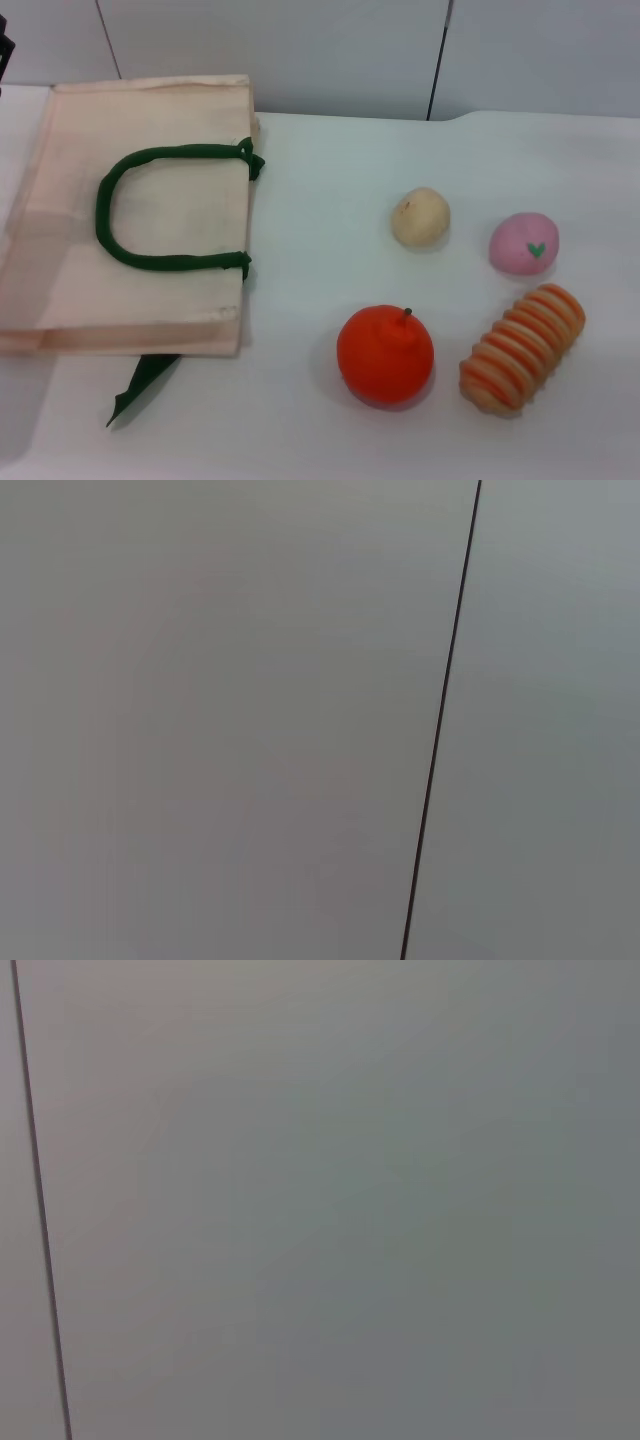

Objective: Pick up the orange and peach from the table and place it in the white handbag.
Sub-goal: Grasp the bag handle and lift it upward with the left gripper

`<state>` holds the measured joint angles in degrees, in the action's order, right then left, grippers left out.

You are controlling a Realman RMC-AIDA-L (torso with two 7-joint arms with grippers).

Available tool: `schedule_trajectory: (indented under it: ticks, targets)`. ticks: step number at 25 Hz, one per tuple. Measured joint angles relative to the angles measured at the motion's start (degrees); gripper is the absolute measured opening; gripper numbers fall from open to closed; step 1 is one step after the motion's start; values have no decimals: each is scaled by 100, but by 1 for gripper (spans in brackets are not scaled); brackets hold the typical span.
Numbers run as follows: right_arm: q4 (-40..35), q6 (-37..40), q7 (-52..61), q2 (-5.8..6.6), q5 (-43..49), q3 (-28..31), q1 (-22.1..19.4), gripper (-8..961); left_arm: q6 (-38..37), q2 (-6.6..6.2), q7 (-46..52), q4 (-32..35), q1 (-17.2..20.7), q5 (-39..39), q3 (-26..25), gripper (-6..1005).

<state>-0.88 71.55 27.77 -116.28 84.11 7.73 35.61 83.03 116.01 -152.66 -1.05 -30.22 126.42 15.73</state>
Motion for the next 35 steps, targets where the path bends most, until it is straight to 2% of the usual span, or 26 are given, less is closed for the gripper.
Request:
schedule_trajectory:
  ticks: [17,22,26,28,32,35]
  targets:
    - [-14,-34,-10,0,17,-8,-8,888,-89,-4,31,-2,-18,-157,6,890]
    - [-17,-44,-17,6,51,-8,-26,886,-290,-53,572,56,-40,-549,9,889]
    - [-33,-45,-9,14,167,-8,-28,885,-483,-104,1423,311,-42,-1104,9,889]
    - [-38,-45,-9,16,183,-8,-28,884,-510,-111,2156,633,-25,-1496,9,889]
    - [-77,-45,-9,18,186,-8,-20,883,-509,-113,3992,1545,26,-2372,8,888]
    - [-80,-83,-9,18,188,-8,-3,882,-474,-62,5337,2282,71,-2952,9,888]
